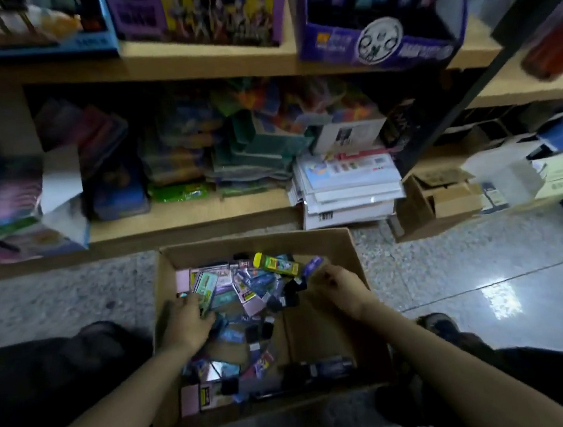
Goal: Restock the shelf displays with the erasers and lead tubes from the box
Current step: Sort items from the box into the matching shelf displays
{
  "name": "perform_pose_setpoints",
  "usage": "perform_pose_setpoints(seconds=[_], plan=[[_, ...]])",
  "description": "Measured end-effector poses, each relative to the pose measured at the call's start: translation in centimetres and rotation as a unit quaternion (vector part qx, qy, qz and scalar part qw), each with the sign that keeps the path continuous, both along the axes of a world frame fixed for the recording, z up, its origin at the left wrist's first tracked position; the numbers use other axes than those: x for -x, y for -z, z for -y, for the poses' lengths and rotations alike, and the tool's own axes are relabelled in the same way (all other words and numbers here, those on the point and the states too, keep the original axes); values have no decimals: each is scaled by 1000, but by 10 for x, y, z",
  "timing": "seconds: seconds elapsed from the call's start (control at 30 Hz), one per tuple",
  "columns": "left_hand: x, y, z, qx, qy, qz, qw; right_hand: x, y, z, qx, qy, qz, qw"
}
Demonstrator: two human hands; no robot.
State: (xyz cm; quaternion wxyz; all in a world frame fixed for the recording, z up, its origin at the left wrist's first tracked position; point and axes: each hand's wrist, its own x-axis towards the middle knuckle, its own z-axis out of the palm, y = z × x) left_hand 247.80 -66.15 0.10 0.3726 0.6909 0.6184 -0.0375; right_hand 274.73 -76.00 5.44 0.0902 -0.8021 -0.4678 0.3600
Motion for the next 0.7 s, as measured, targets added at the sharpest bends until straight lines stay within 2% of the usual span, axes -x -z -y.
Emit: perform_pose_setpoints(seconds=[0.07,0.17,0.3,0.43,0.57,0.7], plan=[[-2,14,5,-1,-49,6,999,7,24,-5,-11,-10,-12,1000],[-5,32,6,-3,-62,6,998,13,51,-20,-2,-42,-1,999],[-6,46,15,-23,-22,-38,999,17,77,-45,-18,-43,12,999],[-2,49,31,-65,46,-27,996,26,94,-53,13,-37,0,999],[-5,50,48,-72,65,8,995,46,101,-32,-16,8,7,1000],[-14,46,51,-112,-4,23,993,66,101,-8,-6,54,6,999]])
